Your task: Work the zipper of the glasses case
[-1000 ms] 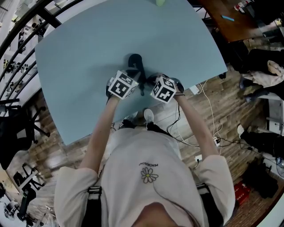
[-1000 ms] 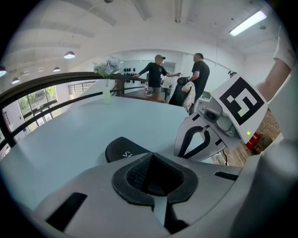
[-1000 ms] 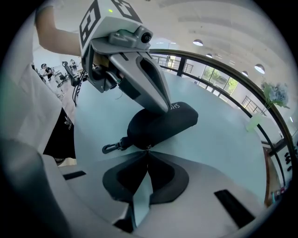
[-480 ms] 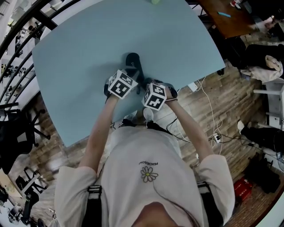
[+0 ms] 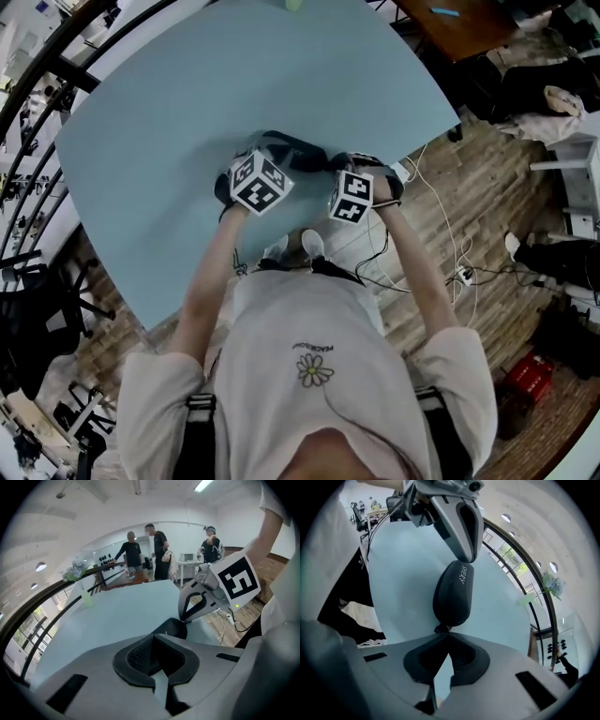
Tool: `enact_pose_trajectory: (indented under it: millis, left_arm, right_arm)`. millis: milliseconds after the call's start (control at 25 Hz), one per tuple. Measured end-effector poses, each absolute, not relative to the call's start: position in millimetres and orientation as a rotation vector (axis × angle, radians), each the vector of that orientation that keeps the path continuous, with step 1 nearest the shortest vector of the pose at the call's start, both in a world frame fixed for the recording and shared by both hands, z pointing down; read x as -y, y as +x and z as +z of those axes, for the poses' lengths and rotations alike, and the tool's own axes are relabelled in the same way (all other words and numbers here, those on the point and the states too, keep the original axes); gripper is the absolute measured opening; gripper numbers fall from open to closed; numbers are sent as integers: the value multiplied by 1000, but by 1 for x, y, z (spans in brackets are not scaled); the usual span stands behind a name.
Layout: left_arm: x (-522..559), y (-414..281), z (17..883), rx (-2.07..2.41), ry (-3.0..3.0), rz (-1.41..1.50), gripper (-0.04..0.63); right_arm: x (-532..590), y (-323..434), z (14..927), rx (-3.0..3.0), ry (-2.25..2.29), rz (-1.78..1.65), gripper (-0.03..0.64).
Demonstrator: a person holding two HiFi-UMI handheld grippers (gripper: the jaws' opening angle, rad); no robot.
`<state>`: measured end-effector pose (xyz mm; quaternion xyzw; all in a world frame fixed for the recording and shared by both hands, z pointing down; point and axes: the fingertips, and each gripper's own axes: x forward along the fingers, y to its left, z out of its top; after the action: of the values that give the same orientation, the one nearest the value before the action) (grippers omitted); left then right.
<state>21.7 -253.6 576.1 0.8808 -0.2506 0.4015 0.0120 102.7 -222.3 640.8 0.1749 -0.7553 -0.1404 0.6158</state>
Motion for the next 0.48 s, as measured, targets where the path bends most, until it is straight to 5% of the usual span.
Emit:
enact_pose_trajectory:
  millis: [480]
  left_arm:
    - [259, 45, 603, 535, 2679, 1475, 14]
  right_arm:
    - [216, 123, 641, 1833, 552, -72, 8]
